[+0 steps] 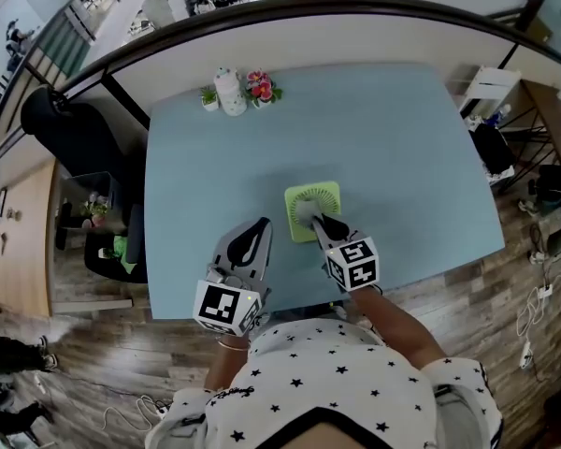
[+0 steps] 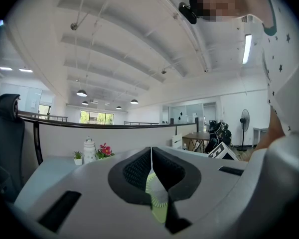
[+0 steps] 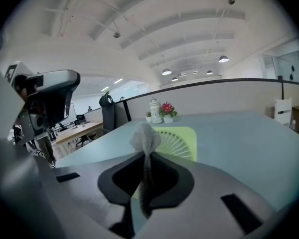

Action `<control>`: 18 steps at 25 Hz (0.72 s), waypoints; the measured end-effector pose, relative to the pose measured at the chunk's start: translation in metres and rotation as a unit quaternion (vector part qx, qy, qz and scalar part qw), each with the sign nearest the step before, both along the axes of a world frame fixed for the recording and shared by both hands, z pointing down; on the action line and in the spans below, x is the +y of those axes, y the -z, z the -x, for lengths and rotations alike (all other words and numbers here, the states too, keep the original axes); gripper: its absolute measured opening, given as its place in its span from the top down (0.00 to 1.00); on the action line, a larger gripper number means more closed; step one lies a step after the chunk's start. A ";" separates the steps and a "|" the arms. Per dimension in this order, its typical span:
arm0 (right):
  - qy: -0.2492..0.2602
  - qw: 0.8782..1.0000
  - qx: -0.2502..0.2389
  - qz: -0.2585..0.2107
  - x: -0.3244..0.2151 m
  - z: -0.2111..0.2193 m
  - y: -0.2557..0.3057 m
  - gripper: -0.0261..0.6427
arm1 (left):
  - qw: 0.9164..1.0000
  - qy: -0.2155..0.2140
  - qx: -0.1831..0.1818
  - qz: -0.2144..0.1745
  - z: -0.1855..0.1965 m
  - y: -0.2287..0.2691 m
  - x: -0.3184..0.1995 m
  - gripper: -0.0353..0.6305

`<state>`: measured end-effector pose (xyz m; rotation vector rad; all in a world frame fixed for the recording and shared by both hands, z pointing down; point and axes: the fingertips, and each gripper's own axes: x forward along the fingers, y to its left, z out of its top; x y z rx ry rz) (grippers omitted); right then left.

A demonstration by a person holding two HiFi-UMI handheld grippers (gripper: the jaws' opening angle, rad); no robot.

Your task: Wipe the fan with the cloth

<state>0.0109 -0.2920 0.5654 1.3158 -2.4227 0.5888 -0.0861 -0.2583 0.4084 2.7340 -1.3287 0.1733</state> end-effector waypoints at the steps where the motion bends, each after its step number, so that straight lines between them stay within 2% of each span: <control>1: 0.012 1.000 0.001 0.001 0.002 0.009 -0.002 0.92 | 1.000 0.003 0.000 -0.002 0.003 0.001 0.001 0.90; 8: 0.073 0.997 0.023 0.014 0.016 0.055 -0.023 0.92 | 0.999 0.040 -0.003 0.000 0.032 0.001 0.010 0.90; 13: 0.075 0.996 0.041 0.024 0.015 0.055 -0.037 0.92 | 0.998 0.055 -0.006 0.004 0.043 -0.002 0.012 0.90; 18: 0.059 0.997 0.048 0.029 0.012 0.042 -0.042 0.92 | 0.999 0.045 -0.002 0.006 0.038 -0.003 0.009 0.90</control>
